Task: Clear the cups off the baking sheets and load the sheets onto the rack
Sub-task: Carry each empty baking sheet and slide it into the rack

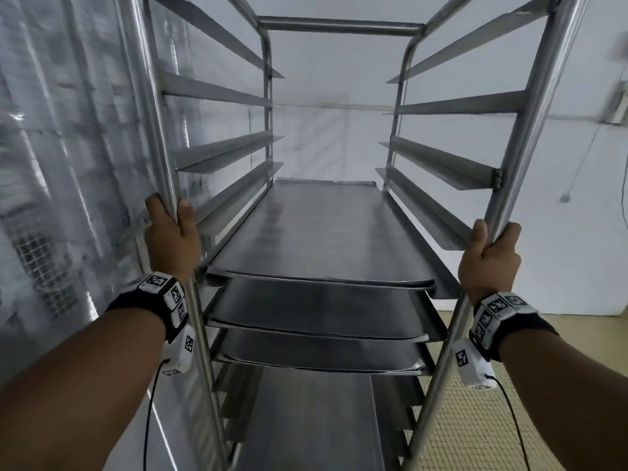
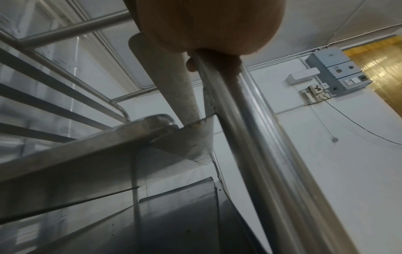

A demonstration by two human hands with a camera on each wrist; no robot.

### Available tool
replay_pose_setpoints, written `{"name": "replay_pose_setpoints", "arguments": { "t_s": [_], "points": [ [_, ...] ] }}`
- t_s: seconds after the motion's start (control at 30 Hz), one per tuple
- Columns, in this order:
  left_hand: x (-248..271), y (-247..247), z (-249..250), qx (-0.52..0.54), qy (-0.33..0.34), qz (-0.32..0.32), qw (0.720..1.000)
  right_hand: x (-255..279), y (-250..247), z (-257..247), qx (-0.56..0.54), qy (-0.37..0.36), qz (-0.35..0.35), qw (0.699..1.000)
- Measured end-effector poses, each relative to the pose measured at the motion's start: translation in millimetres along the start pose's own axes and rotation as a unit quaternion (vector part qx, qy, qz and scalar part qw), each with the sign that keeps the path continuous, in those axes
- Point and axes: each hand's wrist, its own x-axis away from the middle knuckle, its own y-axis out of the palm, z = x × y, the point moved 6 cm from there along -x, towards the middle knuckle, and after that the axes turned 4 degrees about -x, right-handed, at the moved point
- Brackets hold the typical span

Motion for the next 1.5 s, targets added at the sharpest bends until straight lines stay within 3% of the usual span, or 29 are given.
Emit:
{"name": "replay_pose_setpoints", "arguments": {
  "t_s": [0.77, 1.07, 1.3, 1.5],
  "points": [
    [-138, 241, -86, 0.010, 0.005, -0.011, 1.000, -133, 224, 84, 0.030, 0.009, 0.044, 0.999],
    [-184, 333, -109, -0.006, -0.018, -0.015, 1.000, -192, 306, 123, 0.008, 0.011, 0.026, 1.000],
    [-207, 395, -125, -0.017, -0.057, -0.009, 0.998, -236, 367, 152, 0.006, 0.011, 0.002, 1.000],
    [-215, 440, -127, -0.021, -0.048, -0.004, 0.999, -273, 400, 179, 0.019, 0.026, 0.008, 0.999]
  ]
}}
